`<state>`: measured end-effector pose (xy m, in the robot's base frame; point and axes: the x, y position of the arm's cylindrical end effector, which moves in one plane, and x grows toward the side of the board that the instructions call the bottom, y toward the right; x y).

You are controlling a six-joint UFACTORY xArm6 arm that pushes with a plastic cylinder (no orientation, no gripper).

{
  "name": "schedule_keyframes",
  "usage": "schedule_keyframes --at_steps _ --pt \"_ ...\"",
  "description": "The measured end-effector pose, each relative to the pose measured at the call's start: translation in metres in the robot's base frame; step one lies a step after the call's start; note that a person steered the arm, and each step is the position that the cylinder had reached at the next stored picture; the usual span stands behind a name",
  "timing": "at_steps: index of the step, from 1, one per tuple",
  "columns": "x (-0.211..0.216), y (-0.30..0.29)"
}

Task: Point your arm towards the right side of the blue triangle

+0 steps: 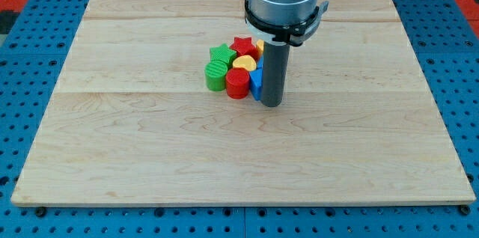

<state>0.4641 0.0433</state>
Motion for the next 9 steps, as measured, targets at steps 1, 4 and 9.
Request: schedule_keyframes --at_steps 1,4,9 --pt "0.0 0.0" --pt "0.005 0.013" --pt "-0.011 0.1"
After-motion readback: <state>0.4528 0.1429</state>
